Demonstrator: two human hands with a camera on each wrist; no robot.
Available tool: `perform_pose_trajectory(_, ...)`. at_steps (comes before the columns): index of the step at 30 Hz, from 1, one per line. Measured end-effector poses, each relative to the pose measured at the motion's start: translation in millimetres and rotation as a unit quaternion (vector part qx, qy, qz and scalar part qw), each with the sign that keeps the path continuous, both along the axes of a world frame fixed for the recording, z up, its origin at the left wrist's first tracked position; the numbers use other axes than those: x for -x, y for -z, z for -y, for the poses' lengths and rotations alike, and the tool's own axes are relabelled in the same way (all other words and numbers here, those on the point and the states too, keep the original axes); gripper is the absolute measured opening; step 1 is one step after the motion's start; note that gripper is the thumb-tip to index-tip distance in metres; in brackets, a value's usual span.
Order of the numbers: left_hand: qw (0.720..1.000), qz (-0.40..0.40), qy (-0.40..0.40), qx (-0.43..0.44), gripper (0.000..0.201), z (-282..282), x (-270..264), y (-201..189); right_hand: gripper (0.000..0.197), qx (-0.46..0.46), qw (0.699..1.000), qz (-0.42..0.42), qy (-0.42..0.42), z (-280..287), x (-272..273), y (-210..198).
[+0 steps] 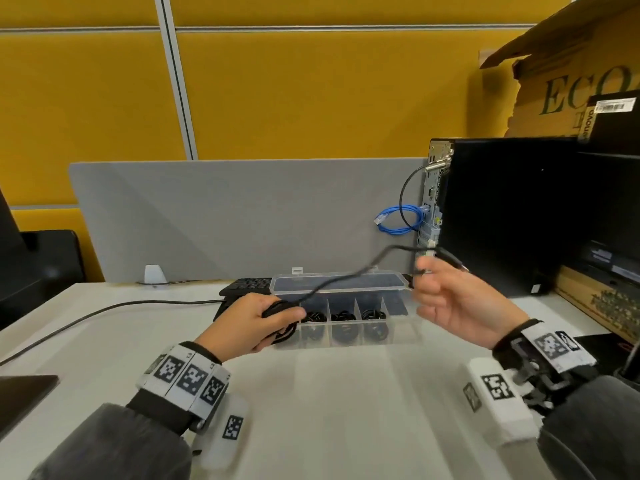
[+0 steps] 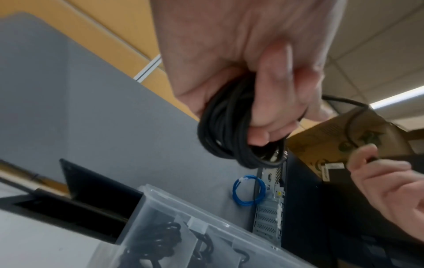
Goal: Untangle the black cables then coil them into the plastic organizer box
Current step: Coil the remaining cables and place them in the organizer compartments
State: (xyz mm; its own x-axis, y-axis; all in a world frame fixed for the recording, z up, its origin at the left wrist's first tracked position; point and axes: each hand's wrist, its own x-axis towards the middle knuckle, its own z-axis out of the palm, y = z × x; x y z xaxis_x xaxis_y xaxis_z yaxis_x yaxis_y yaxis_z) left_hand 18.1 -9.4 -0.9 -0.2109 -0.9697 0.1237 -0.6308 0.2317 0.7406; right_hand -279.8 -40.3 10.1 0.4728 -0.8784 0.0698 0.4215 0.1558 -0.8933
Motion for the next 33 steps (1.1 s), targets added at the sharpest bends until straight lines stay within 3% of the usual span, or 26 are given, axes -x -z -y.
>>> perform_pose_trajectory(2, 0.999, -0.025, -0.034, -0.025, 0.039, 1, -2, 2, 0.035, -0.038, 0.993, 0.071, 0.080, 4, 1, 2)
perform_pose_trajectory(3, 0.998, -0.031, -0.045, -0.037, 0.040, 0, -1, 4, 0.033, -0.052, 0.988, 0.065, 0.127, 5, -1, 4)
perform_pose_trajectory(6, 0.994, -0.052, -0.061, -0.079, 0.042, 1, 9, 5, 0.024, -0.030, 0.963, -0.064, 0.260, 3, -22, 11)
perform_pose_trajectory(8, 0.991, -0.059, -0.064, -0.101, 0.043, 1, 18, 6, 0.021, 0.061, 0.927, -0.135, 0.345, -3, -42, 10)
perform_pose_trajectory(10, 0.990, -0.059, -0.065, -0.109, 0.043, 0, 24, 5, 0.023, 0.223, 0.877, -0.207, 0.372, -16, -60, 6)
perform_pose_trajectory(12, 0.991, -0.074, -0.050, -0.104, 0.043, -4, 26, 2, 0.041, 0.372, 0.811, -0.334, 0.304, -28, -75, 4)
perform_pose_trajectory(15, 0.985, -0.130, 0.013, -0.109, 0.044, -15, 28, -5, 0.060, 0.455, 0.660, -0.553, 0.227, -29, -89, 18)
perform_pose_trajectory(16, 0.981, -0.152, 0.038, -0.116, 0.044, -18, 29, -8, 0.057, 0.461, 0.644, -0.564, 0.235, -27, -93, 22)
perform_pose_trajectory(18, 0.971, -0.190, 0.073, -0.126, 0.045, -22, 28, -12, 0.039, 0.485, 0.640, -0.520, 0.292, -21, -95, 27)
perform_pose_trajectory(20, 0.956, -0.245, 0.099, -0.130, 0.047, -23, 25, -14, 0.032, 0.509, 0.608, -0.511, 0.334, -14, -97, 29)
perform_pose_trajectory(21, 0.943, -0.286, 0.107, -0.129, 0.048, -23, 24, -15, 0.035, 0.512, 0.606, -0.515, 0.324, -11, -97, 32)
perform_pose_trajectory(22, 0.929, -0.334, 0.105, -0.124, 0.051, -24, 23, -16, 0.035, 0.510, 0.628, -0.511, 0.291, -10, -98, 34)
perform_pose_trajectory(26, 0.836, -0.542, 0.050, -0.072, 0.037, -17, 27, -16, 0.025, 0.423, 0.766, -0.482, 0.042, -16, -103, 36)
perform_pose_trajectory(28, 0.806, -0.588, 0.058, -0.027, 0.030, -12, 30, -12, 0.025, 0.346, 0.821, -0.448, -0.079, -26, -106, 34)
perform_pose_trajectory(30, 0.855, -0.514, 0.020, 0.062, 0.030, -5, 29, -4, 0.022, 0.351, 0.813, -0.450, -0.119, -33, -109, 32)
perform_pose_trajectory(32, 0.907, -0.409, -0.024, 0.099, 0.041, 0, 23, 3, 0.018, 0.431, 0.772, -0.466, -0.043, -36, -112, 29)
perform_pose_trajectory(33, 0.924, -0.375, -0.027, 0.067, 0.051, -1, 21, 3, 0.016, 0.473, 0.752, -0.459, 0.020, -35, -112, 26)
